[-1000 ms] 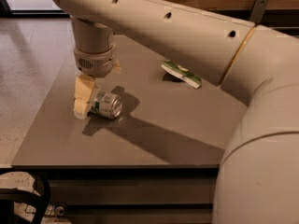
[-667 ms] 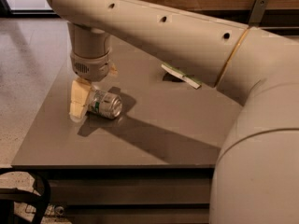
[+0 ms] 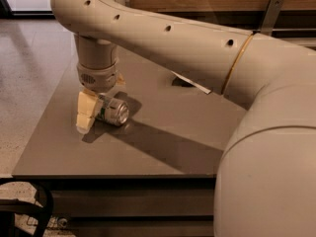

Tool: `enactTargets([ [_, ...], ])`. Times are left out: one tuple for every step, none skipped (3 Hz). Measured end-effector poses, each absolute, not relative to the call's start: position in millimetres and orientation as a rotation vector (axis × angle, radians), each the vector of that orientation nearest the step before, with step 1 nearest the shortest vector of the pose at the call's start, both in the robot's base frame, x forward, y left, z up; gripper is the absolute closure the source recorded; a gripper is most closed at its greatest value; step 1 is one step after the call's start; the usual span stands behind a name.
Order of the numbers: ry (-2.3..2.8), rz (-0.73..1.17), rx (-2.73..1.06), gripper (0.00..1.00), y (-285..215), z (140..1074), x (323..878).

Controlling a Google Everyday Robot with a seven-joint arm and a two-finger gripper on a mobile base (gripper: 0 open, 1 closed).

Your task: Place 7up can upright

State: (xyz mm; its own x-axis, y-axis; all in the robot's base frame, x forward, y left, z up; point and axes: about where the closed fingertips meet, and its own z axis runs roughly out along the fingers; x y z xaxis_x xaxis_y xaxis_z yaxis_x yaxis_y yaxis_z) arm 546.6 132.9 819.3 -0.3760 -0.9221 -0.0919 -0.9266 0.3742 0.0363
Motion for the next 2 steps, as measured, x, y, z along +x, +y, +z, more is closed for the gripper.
enactTargets([
  [2.555,0.082,-1.729,0.15,125.2,815.5,550.4],
  [2.552,0.083,-1.729,0.39,126.4,814.1,551.2],
])
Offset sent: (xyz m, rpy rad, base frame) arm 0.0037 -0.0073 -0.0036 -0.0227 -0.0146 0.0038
